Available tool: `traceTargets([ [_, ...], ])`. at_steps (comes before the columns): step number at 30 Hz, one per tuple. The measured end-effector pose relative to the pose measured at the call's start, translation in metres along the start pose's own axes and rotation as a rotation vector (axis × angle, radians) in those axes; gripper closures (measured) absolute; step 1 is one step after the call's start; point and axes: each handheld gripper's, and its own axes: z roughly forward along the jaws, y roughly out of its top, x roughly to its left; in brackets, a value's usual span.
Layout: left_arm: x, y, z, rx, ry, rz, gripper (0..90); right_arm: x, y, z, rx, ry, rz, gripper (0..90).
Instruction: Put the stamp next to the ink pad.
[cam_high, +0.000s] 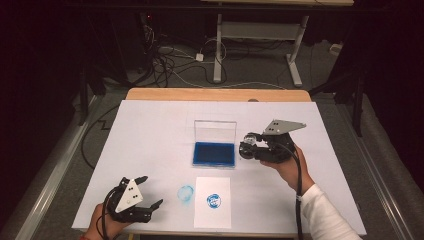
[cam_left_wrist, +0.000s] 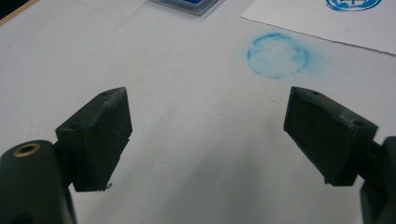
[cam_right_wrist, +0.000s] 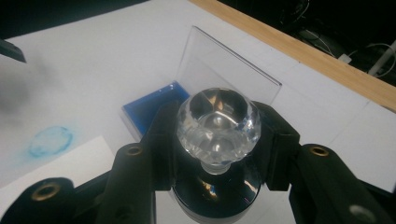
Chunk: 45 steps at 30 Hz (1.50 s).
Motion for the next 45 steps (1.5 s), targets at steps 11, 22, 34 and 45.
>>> traceTargets([
  [11, 0.000, 0.001, 0.001, 0.004, -0.005, 0.007, 14.3, -0.012, -0.016, 0.023, 0.065, -0.025, 0.033, 56.5],
  [22, -0.002, 0.000, 0.002, 0.010, -0.008, 0.013, 14.3, -0.018, -0.030, 0.043, 0.104, -0.032, 0.060, 56.5],
  [34, -0.001, 0.000, 0.003, 0.015, -0.009, 0.014, 14.3, -0.019, -0.037, 0.050, 0.114, -0.028, 0.080, 56.4],
  [45, -0.002, 0.001, 0.004, 0.015, -0.010, 0.018, 14.3, -0.017, -0.040, 0.056, 0.122, -0.037, 0.063, 56.3],
])
